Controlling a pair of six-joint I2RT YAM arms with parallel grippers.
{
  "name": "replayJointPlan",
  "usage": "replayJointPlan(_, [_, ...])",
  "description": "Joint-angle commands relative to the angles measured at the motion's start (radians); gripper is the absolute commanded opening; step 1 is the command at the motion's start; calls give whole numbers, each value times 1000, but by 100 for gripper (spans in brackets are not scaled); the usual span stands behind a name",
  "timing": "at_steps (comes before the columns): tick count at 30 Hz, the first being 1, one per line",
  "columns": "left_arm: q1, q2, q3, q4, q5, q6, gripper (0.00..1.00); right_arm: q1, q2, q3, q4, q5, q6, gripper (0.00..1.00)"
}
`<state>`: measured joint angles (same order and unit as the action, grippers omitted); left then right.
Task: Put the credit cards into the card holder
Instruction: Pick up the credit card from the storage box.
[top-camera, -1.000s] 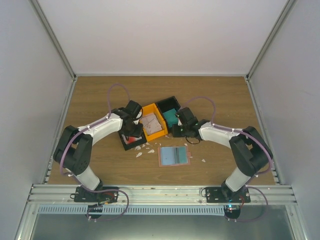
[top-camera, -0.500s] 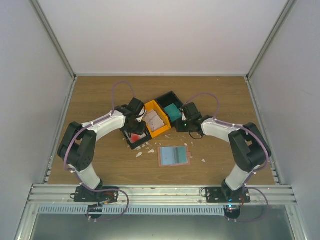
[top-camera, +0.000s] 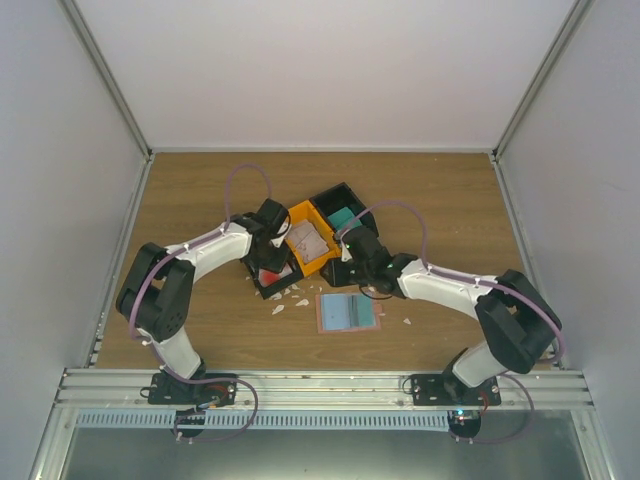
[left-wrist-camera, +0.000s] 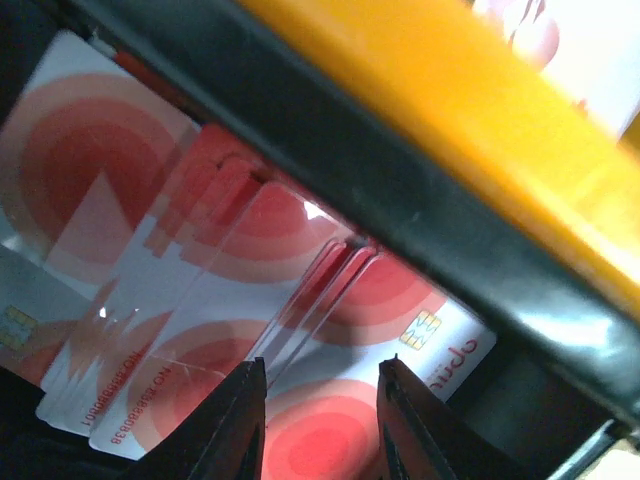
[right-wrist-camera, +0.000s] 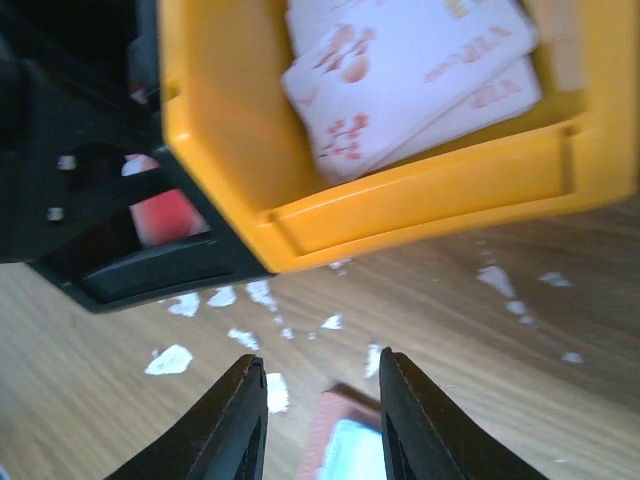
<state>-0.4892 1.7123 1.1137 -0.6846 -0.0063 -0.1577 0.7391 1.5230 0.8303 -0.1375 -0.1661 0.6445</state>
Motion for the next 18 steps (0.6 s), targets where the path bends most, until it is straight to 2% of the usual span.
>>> replayJointPlan(1, [-5, -23, -44, 20, 5, 61, 34, 56, 18, -3, 80, 2, 63, 33])
replayJointPlan(10, [-4, -2, -45, 3, -31, 83, 41, 114, 123, 56, 91, -19, 87, 32])
replayJointPlan(18, [-5, -1, -28, 4, -36, 96, 46, 128, 184, 127, 5, 17, 65, 32])
